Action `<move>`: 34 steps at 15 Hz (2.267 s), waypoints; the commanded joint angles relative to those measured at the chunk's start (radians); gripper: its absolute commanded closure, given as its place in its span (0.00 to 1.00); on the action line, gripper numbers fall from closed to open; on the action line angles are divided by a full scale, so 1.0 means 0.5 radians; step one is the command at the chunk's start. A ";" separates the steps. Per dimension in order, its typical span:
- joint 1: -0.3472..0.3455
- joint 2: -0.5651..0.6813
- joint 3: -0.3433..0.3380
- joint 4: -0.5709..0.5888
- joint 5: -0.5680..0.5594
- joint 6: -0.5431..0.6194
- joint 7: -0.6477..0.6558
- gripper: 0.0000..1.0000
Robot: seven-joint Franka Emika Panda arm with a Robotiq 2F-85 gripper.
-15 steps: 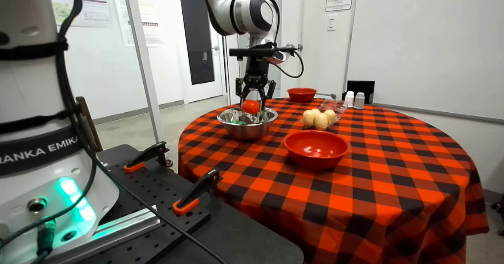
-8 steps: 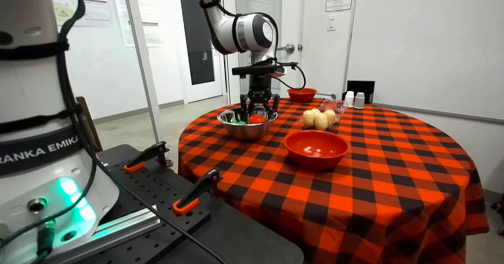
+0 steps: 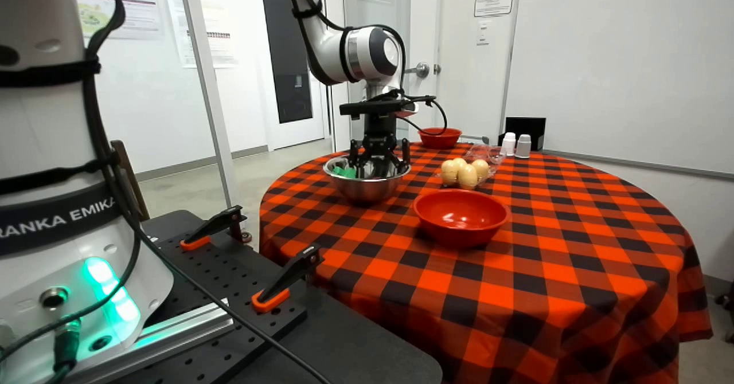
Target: Put the broccoli and tomato in the silver bowl
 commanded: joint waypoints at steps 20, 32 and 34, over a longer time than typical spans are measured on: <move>-0.158 -0.350 -0.234 0.125 0.032 0.139 0.243 0.00; -0.343 -0.254 -0.067 0.095 0.016 0.395 -0.745 0.00; -0.365 -0.205 -0.049 0.103 0.003 0.396 -0.863 0.00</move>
